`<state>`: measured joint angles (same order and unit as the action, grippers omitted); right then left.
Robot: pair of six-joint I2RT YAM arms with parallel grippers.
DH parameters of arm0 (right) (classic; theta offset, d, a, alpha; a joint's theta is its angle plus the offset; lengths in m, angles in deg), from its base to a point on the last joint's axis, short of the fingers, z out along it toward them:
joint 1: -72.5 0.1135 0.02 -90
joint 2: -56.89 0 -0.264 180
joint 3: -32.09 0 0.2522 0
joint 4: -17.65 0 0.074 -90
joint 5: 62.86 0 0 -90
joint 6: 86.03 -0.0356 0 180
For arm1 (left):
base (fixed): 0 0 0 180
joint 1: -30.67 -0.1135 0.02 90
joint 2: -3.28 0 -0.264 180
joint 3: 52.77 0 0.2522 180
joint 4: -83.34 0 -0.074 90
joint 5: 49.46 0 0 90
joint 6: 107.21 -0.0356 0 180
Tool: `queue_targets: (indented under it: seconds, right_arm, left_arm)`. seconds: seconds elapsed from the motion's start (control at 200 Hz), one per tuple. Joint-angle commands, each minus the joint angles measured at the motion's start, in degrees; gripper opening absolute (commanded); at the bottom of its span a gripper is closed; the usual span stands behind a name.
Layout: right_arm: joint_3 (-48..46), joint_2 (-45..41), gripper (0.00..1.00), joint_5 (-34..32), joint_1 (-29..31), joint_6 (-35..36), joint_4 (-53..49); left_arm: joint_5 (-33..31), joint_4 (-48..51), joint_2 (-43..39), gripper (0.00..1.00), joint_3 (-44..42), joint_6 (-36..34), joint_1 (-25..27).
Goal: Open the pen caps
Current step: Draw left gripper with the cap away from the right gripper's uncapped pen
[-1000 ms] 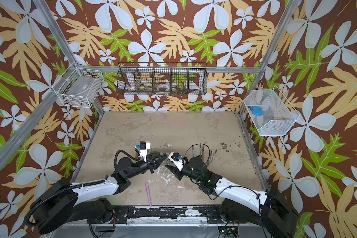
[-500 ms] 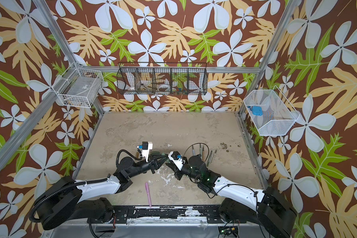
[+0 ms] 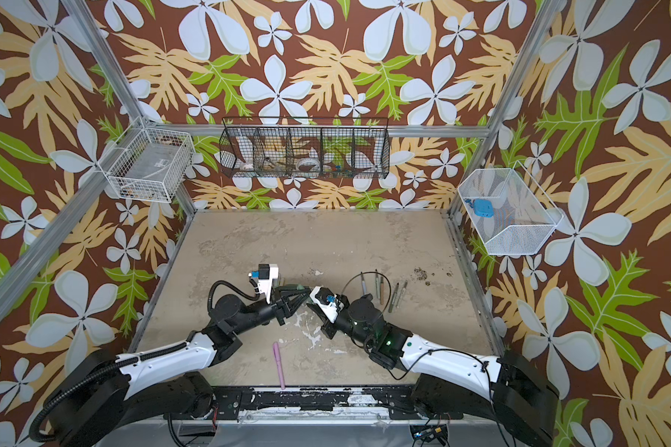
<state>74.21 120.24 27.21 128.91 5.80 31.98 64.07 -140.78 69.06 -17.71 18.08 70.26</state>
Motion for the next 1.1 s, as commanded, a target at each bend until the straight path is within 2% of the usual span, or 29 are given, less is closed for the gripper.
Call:
queue_targets:
  seconds: [0.0, 0.1, 0.295, 0.525, 0.736, 0.846, 0.956, 1.096]
  right_arm:
    - [0.43, 0.84, 0.0, -7.91, 1.68, 4.09, -5.48]
    - [0.35, 1.28, 0.0, -4.3, 1.34, 3.86, -5.37]
    - [2.29, 5.78, 0.0, 14.17, -4.81, 1.25, -7.2]
    - [2.67, 7.84, 0.0, 19.81, -6.74, 1.59, -7.6]
    - [2.48, 9.32, 0.0, 32.78, -12.3, -0.74, -6.98]
    - [3.68, 10.4, 0.0, 29.43, -12.12, 0.22, -9.42]
    - [3.98, 9.92, 0.0, 15.76, -9.37, 2.68, -11.85]
    - [4.37, 9.4, 0.0, -2.45, -4.31, 5.32, -12.92]
  left_arm:
    - [-1.77, -4.52, -1.57, 0.0, 0.98, 4.7, -3.11]
    - [-1.19, -4.49, -3.11, 0.0, 1.45, 5.32, -5.08]
    - [2.86, -3.24, -4.6, 0.0, 3.97, 3.03, -5.57]
    - [1.92, 0.1, -6.29, 0.0, 5.25, 1.44, -6.4]
    - [7.57, -8.94, -4.5, 0.0, 3.75, 7.43, -10.94]
    - [6.88, -6.3, -4.68, 0.0, 4.87, 6.13, -11.21]
    - [4.25, -3.76, -5.0, 0.0, 5.59, 5.73, -11.46]
    - [2.42, -3.72, -4.43, 0.0, 6.62, 8.5, -12.84]
